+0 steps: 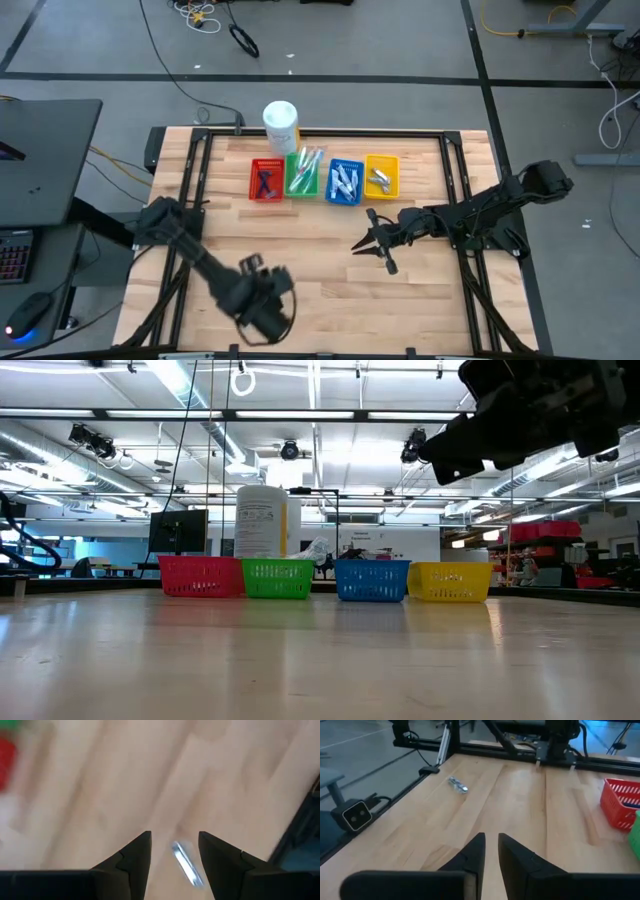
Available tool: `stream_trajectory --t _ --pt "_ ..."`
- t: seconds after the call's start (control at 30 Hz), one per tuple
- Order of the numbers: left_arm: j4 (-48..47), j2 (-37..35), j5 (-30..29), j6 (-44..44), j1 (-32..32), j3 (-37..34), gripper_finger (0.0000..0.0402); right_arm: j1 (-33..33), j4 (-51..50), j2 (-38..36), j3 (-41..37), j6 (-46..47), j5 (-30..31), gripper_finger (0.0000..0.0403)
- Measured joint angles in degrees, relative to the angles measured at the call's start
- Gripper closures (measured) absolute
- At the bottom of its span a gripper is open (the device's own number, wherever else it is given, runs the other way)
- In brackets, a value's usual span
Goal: Pick & Place Travel size toiletries
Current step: Put the silver nail cutter into the yellow bin
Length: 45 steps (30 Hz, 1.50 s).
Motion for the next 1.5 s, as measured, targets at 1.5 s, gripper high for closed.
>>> stream_trajectory --t 1.5 --pt "32.5 0.0 22.0 -26.8 -4.6 -30.6 0.0228 -4.1 -2.8 0.0 0.2 -5.6 -2.4 0.0254"
